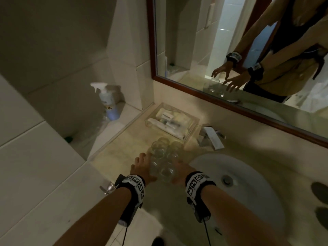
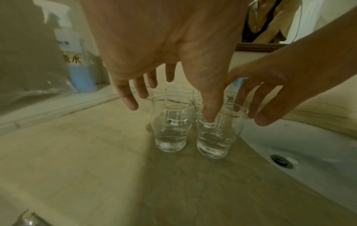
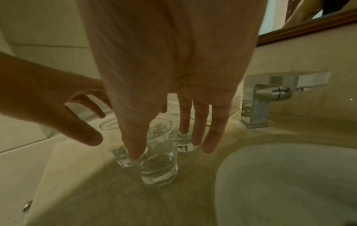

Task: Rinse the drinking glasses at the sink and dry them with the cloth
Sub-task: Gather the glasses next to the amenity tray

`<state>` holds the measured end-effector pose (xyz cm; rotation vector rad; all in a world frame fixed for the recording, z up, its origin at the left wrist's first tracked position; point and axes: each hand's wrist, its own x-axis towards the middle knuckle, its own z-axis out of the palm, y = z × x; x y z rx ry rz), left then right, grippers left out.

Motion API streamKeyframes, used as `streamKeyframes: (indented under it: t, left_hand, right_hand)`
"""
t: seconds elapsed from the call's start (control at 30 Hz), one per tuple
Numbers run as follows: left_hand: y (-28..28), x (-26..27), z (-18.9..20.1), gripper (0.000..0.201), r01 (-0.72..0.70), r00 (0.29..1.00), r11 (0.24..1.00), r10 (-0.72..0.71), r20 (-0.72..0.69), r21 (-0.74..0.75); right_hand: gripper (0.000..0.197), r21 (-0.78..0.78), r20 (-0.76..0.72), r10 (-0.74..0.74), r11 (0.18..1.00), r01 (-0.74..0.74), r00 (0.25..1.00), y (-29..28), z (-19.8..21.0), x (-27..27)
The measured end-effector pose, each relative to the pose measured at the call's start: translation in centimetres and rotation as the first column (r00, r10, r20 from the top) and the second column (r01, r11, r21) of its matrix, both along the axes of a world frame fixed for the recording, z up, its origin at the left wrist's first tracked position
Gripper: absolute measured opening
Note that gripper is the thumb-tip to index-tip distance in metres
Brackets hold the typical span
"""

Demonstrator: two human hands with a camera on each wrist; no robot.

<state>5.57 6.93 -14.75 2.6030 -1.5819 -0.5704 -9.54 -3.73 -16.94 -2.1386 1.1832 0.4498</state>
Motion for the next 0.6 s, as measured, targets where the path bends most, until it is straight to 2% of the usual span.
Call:
streamKeyframes:
  t: [0.07,0.23,0.37,0.5,0.6]
  left_hand:
    - [-0.3,0.4,-0.8,0.106,-0.087,0.994,0.996,0.084,-0.067,-0.030]
    - [-1.3,1.8,-2.6,0.110,-0.145,0.959,0.989,0.147,-0.242,0.026]
    - [-1.5,2.0,-3.3,0.104,-0.134,0.967,0.991,0.133,-0.219,0.008]
    - [-1.5,1.9,-3.6,0.100,-0.106,0.977,0.994,0.103,-0.188,-0.007]
    - [-1.6,2.0,-3.2,0.101,-0.109,0.983,0.994,0.105,-0.150,-0.016]
  right_hand:
    - [0.087,0.016,-0.001,0.012,1.000,-0.012,1.000,-0.2,-2.1,0.5]
    - [0.079,-0.016,0.076,-0.005,1.000,0.006,0.997,0.5,-1.2,1.4]
    - [0.095,-0.021,0.059,0.009,1.000,-0.008,0.998,0.6,-1.6,1.9]
    - [0.081,0.008,0.059,-0.002,1.000,0.002,0.998,1.0,-1.5,2.3]
    - [0.084,-0.027,0.055,0.017,1.000,-0.015,0.998,1.2,-1.3,2.5]
